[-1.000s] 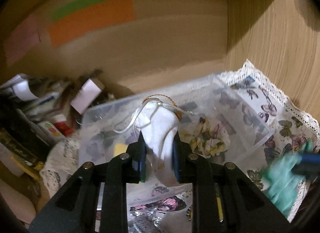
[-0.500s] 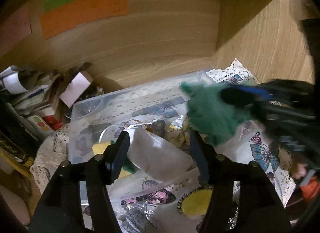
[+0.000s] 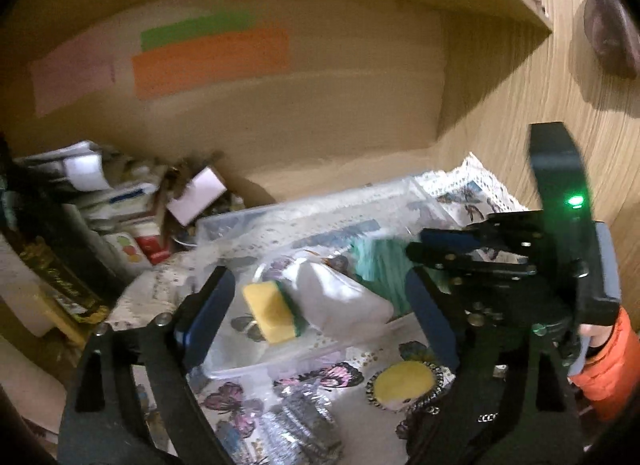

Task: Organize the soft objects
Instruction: 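Lower the white bag and green sock into the clear box with both tools, then grasp the grey knit glove with the left tool while the right tool grasps the yellow ball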

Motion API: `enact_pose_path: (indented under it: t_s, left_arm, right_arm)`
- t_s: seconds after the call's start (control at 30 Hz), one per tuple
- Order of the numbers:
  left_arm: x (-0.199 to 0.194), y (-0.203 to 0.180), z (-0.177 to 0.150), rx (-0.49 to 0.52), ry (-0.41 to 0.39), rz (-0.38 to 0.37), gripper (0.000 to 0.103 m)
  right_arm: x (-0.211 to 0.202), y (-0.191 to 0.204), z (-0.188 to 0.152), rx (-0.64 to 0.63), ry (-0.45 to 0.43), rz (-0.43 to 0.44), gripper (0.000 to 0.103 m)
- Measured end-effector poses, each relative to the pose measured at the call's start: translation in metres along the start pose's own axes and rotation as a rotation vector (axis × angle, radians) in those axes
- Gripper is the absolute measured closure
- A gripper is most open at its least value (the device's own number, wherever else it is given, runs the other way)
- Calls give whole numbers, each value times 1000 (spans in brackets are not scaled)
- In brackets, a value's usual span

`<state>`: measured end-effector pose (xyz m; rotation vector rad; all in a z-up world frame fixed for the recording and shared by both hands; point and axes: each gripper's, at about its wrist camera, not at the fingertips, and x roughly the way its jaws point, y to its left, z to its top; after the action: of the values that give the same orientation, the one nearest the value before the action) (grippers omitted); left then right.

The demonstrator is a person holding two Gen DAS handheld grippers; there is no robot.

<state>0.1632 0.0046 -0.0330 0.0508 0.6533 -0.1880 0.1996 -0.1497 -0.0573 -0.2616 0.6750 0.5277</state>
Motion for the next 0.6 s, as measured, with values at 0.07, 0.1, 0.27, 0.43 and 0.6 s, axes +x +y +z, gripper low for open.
enact_pose_path:
  t_s: [0.07, 0.1, 0.27, 0.43, 0.6]
  left_arm:
    - [-11, 3, 0, -4, -27, 14, 7]
    - [-16, 6, 0, -7, -40, 21, 3]
    - [-40, 15, -7, -27, -85, 56, 1]
    - [-43, 27, -26, -69, -31, 58, 0]
    - [-29, 32, -53, -86, 47, 78, 0]
  right_arm:
    - [-15, 2, 3, 0, -40, 10, 69]
    - [-24, 3, 3, 0, -61, 13, 66]
    - [-59, 14, 0, -16, -127, 44, 51]
    - [-67, 27, -14, -29, -112, 79, 48]
    - [-52, 36, -34, -18, -41, 137, 47]
